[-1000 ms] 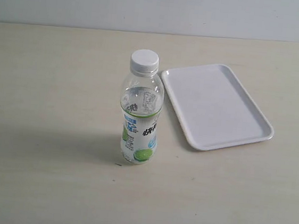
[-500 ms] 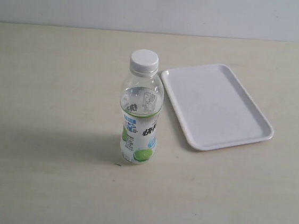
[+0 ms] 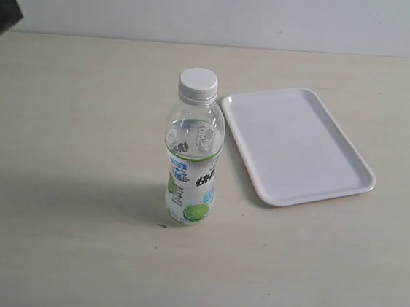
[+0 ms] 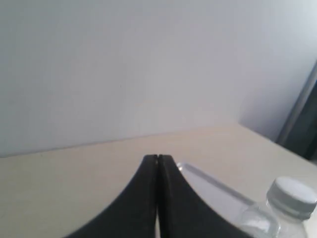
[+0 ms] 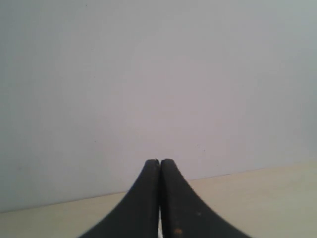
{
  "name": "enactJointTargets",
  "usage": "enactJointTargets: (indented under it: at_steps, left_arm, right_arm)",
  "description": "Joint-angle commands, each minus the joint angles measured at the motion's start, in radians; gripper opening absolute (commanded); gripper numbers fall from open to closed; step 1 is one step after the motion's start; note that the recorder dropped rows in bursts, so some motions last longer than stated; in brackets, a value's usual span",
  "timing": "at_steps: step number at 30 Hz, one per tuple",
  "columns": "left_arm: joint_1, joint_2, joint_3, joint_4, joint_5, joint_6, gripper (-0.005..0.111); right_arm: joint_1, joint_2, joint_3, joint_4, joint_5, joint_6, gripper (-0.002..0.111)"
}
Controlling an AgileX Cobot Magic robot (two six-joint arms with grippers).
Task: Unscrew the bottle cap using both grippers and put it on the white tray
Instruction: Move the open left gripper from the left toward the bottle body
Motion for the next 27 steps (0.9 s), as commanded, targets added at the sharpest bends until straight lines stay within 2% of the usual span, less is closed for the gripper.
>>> enactJointTargets:
  at_steps: [1, 6, 13, 15, 18, 23, 25, 27]
  left_arm:
    - [-0.005, 0.187, -0.067, 0.130, -0.017, 0.131, 0.000]
    - [-0.005, 0.382, -0.077, 0.262, -0.076, 0.250, 0.000]
    - [-0.005, 0.548, -0.077, 0.297, -0.098, 0.436, 0.000]
    - [-0.005, 0.593, -0.077, 0.323, -0.153, 0.508, 0.000]
    - [-0.020, 0.664, -0.077, 0.319, -0.276, 0.594, 0.000]
    - [-0.076, 0.738, -0.077, 0.259, -0.276, 0.732, 0.000]
    - [-0.093, 0.760, -0.077, 0.235, -0.276, 0.739, 0.004]
    - [-0.113, 0.773, -0.077, 0.232, -0.276, 0.779, 0.014]
  right_arm:
    - [-0.005, -0.006, 0.004, -0.009, 0.003, -0.003, 0.000]
    - [-0.005, -0.006, 0.004, -0.009, -0.007, -0.003, 0.000]
    - [-0.005, -0.006, 0.004, -0.009, -0.011, 0.000, 0.000]
    - [-0.005, -0.006, 0.004, -0.009, -0.015, 0.000, 0.000]
    - [-0.005, -0.006, 0.004, -0.009, -0.019, 0.000, 0.000]
    - [-0.005, -0.006, 0.004, -0.006, -0.021, 0.002, 0.000]
    - [-0.005, -0.006, 0.004, -0.006, -0.028, 0.005, 0.000]
    - [-0.005, -0.006, 0.004, -0.006, -0.042, 0.005, 0.000]
